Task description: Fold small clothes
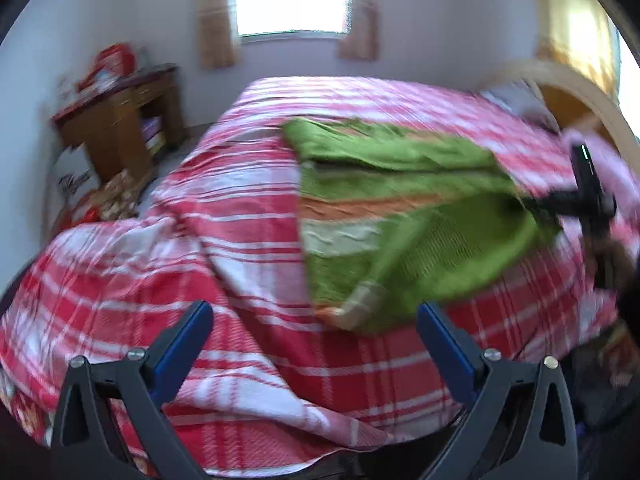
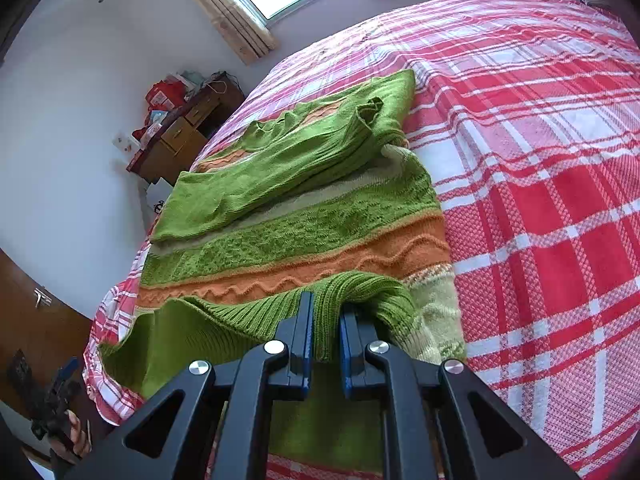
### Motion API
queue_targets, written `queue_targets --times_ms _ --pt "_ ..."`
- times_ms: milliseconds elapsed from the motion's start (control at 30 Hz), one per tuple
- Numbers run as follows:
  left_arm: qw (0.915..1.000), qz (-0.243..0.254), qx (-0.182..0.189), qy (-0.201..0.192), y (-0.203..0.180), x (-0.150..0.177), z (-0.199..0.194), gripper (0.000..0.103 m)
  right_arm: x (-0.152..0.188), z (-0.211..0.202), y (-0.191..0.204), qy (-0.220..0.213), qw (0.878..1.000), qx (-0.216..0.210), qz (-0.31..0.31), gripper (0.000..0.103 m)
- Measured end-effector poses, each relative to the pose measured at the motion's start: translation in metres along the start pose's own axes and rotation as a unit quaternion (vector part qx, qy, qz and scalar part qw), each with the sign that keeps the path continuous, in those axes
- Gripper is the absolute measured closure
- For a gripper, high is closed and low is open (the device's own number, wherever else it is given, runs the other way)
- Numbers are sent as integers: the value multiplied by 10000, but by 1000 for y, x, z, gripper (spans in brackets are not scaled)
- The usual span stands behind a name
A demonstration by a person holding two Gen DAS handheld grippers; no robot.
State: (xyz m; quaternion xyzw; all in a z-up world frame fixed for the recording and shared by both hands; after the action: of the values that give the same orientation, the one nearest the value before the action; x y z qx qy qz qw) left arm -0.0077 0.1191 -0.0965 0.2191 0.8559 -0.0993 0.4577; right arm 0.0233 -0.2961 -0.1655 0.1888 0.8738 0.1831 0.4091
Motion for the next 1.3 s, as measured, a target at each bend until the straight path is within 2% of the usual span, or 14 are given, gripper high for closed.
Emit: queue_targets --times_ms 133,300,367,400,467,567,700,767,833,900,1000,1100,1167,1300 --pt "9989 442 -143 -117 -21 -13 22 0 1 4 -2 13 10000 3 10 92" --pt "9999 -65 150 4 -24 -27 68 4 1 5 0 3 10000 26 4 92" --pt "9994 -231 142 197 -23 -25 86 38 2 5 1 -3 10000 30 -50 92" --pt "9984 -354 196 389 -23 -22 96 49 2 5 2 -8 9999 23 -99 92" --pt "9953 -605 326 688 -23 -13 106 81 3 3 4 -50 9999 -20 -146 92" --pt "9931 -911 540 499 -25 -8 97 93 4 -8 11 -116 9992 -306 -227 89" --pt "9936 -1024 405 260 -22 -7 80 95 -3 -44 23 -472 9949 -835 -313 77" --pt "9930 -1084 402 225 -20 -7 78 95 -9 -63 24 -700 9933 -804 -449 61" --pt "9929 -1099 390 243 -18 -7 78 96 -17 -84 21 -1051 9903 -684 -605 33" --pt "9924 -1139 365 275 -19 -7 82 96 -20 -92 19 -1197 9882 -620 -725 32" --pt "9907 -1263 340 369 -18 -9 94 95 -21 -80 22 -934 9884 -301 -1161 32" --pt "9908 -1248 345 391 -19 -10 97 93 -20 -54 30 -644 9848 -163 -1604 32" --pt "9906 -1256 391 378 -20 -10 96 85 -20 -30 32 -473 9827 -62 -1792 32" --pt "9888 -1382 421 385 -21 -8 101 83 -9 17 27 -10 9804 234 -1955 32"
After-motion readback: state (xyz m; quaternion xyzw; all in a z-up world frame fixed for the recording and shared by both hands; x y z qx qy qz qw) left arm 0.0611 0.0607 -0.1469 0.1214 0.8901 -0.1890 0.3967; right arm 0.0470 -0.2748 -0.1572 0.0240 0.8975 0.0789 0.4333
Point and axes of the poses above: each gripper's, at about its wrist camera, not at the fingertips, and z roughly the way its jaws point, y to its left, x to its underside, the point moved 5 cm from there along z, roughly the way its jaws point, and after that the axes turned 8 degrees about -y, right-handed, at the moved point
